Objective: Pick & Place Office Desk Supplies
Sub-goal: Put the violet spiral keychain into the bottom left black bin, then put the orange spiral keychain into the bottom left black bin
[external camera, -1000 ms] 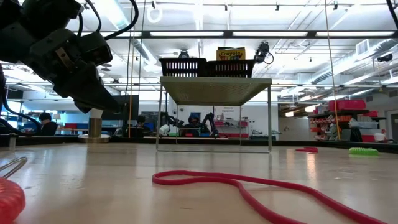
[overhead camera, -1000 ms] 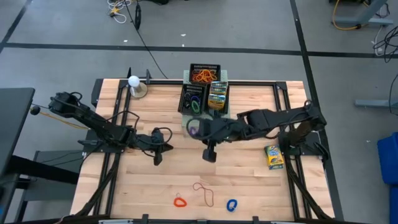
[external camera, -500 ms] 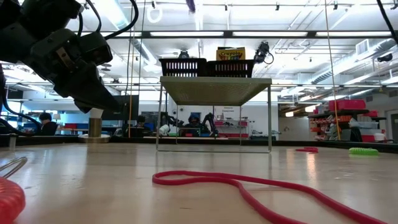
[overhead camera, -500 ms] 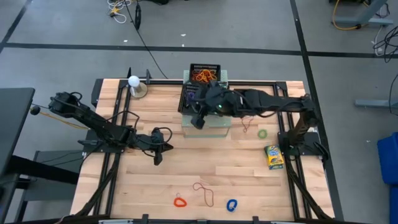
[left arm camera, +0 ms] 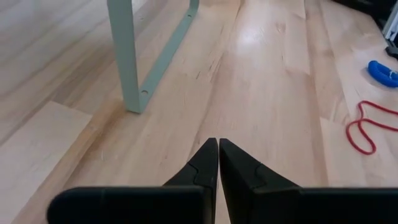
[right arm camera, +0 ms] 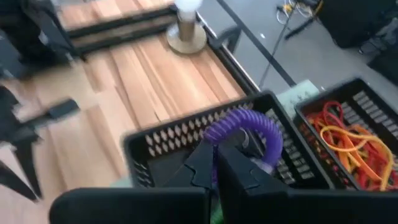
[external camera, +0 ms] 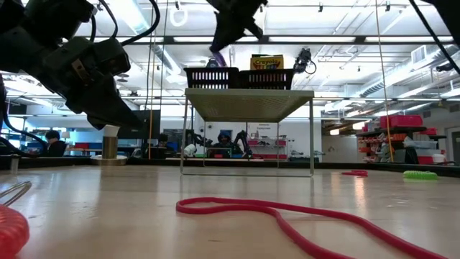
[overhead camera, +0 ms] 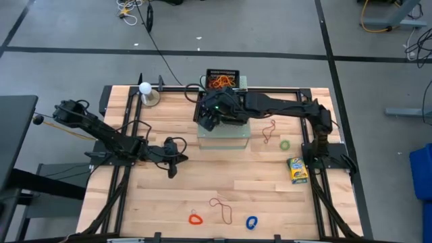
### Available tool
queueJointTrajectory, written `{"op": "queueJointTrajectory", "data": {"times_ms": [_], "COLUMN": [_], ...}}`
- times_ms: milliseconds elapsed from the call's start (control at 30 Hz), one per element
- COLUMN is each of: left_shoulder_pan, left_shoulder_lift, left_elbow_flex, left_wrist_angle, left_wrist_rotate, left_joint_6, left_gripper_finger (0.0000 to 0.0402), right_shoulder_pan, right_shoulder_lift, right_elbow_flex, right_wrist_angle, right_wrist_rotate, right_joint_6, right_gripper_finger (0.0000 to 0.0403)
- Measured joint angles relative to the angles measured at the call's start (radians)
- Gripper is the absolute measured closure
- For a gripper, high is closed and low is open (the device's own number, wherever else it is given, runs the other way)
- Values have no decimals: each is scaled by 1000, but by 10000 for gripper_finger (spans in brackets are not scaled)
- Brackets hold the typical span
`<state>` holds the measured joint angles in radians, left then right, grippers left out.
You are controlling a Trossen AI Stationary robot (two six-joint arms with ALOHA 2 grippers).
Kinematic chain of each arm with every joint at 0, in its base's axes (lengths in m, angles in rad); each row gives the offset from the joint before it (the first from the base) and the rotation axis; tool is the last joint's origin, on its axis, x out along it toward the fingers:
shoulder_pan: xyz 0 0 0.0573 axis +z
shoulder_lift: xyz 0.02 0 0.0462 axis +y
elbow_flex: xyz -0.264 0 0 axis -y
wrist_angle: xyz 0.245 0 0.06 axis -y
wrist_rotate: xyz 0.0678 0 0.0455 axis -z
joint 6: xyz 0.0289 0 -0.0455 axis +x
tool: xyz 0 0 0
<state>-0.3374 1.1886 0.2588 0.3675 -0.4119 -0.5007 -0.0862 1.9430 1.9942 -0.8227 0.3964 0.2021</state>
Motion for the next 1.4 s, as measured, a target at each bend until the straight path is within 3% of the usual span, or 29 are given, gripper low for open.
{"op": "queueJointTrajectory", "data": {"times_ms": [633,967,1267,1400], "left_shoulder_pan": [11,11,11,11], "left_shoulder_lift": [27,27,27,27], "left_elbow_flex": [0,0,0,0], "left_wrist_angle": [18,19,19,26], "left_wrist_rotate": [-3,-6,-6,-6], "left_joint_6": [-12,-16,-17,-41], "left_gripper_finger": [381,381,381,381], "right_shoulder_pan": [-67,-86,-80,-57], "right_shoulder_lift": [56,72,68,2], "right_elbow_flex": [-38,-39,-37,-37], "right_wrist_angle": [52,60,68,43], "right_wrist_rotate": [33,37,48,36], "right_joint_6": [-89,-87,-81,-25], "right_gripper_finger": [369,323,241,241]}}
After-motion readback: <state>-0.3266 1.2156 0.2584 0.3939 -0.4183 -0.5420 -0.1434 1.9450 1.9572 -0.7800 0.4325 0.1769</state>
